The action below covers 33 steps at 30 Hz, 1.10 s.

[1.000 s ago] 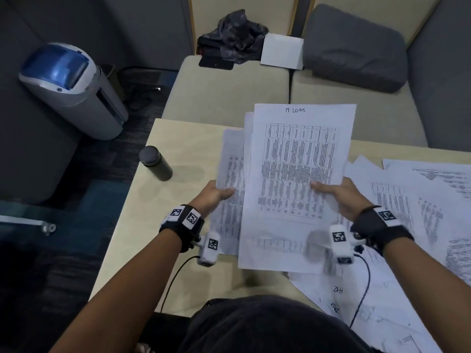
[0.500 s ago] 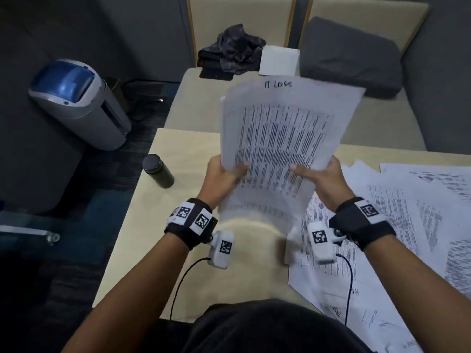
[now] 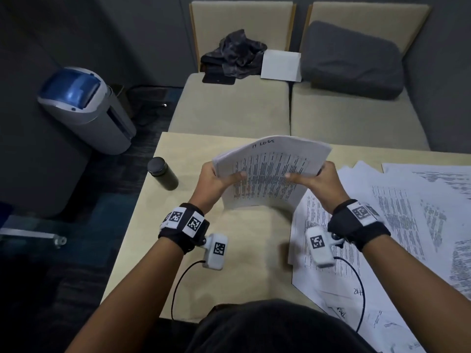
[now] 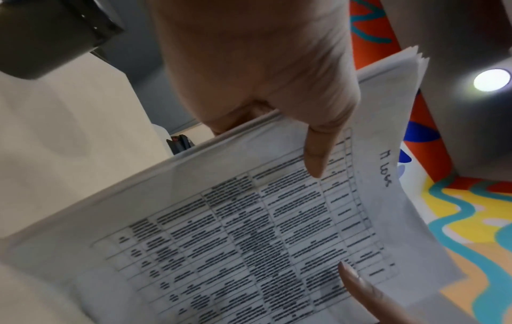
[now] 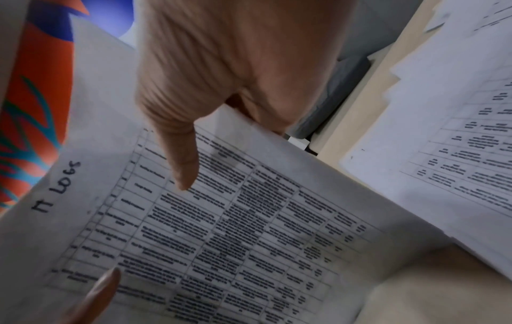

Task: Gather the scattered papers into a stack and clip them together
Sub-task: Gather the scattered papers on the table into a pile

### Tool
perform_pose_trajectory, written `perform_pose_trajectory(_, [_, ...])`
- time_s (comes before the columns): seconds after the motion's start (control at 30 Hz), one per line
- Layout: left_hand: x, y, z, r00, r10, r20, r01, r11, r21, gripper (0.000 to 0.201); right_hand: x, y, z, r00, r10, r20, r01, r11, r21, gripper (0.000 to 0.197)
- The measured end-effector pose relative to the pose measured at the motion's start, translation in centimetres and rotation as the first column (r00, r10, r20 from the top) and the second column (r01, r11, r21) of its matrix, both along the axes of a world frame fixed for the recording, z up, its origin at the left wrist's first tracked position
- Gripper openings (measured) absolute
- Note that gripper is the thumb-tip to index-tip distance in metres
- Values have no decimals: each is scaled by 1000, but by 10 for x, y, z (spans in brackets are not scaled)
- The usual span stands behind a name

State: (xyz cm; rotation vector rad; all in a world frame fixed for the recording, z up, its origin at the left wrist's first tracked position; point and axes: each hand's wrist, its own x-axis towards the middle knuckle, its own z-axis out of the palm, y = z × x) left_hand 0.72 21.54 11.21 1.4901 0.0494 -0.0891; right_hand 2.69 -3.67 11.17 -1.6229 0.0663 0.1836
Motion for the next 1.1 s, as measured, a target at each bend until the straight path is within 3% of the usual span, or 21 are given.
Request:
perform_pose_trajectory(0.23, [7, -17, -6, 995, 62, -80, -48, 986, 161, 3, -5, 16, -15, 999, -52, 12, 52, 998, -25, 34])
perform_pose_trajectory(0.33, [10, -20, 0, 994, 98, -44, -92, 988, 121, 4, -4, 17, -11, 992, -120, 34, 119, 992, 47, 33])
perform_pose_trajectory(0.43, [6, -23, -16, 991, 83, -100, -70, 989, 126, 4, -10, 15, -23, 998, -55, -17, 55, 998, 9, 34])
perform_pose_trajectory(0.57, [5, -26, -36, 994, 57, -90, -21, 931, 365, 21, -17, -13, -53, 991, 29, -128, -57, 973, -222, 31])
perform_pose_trajectory(0.67, [18, -20, -32, 996, 91, 15, -86, 864, 496, 17, -23, -65, -64, 981, -71, -179, 27, 970, -241, 34])
perform_pose_trajectory(0.77, [29, -3, -43, 995, 96, -2, -76, 801, 594, 12, -36, -126, -78, 931, -254, -262, 161, 931, -329, 32])
perform_pose_trajectory(0.83, [30, 5, -58, 993, 85, -81, -4, 713, 701, 16, -48, -171, -98, 855, -412, -313, 257, 863, -435, 31])
perform_pose_trajectory(0.9, [23, 9, -73, 976, 83, -203, 105, 637, 764, 22, -60, -206, -120, 777, -497, -386, 253, 808, -532, 34])
perform_pose_trajectory(1.0, [8, 13, -98, 937, 104, -333, 214, 584, 783, 30, -71, -220, -134, 691, -512, -510, 236, 827, -510, 42])
perform_pose_trajectory(1.1, [-7, 6, -116, 908, 95, -409, 292, 556, 778, 24, -70, -202, -135, 677, -447, -585, 270, 890, -368, 52])
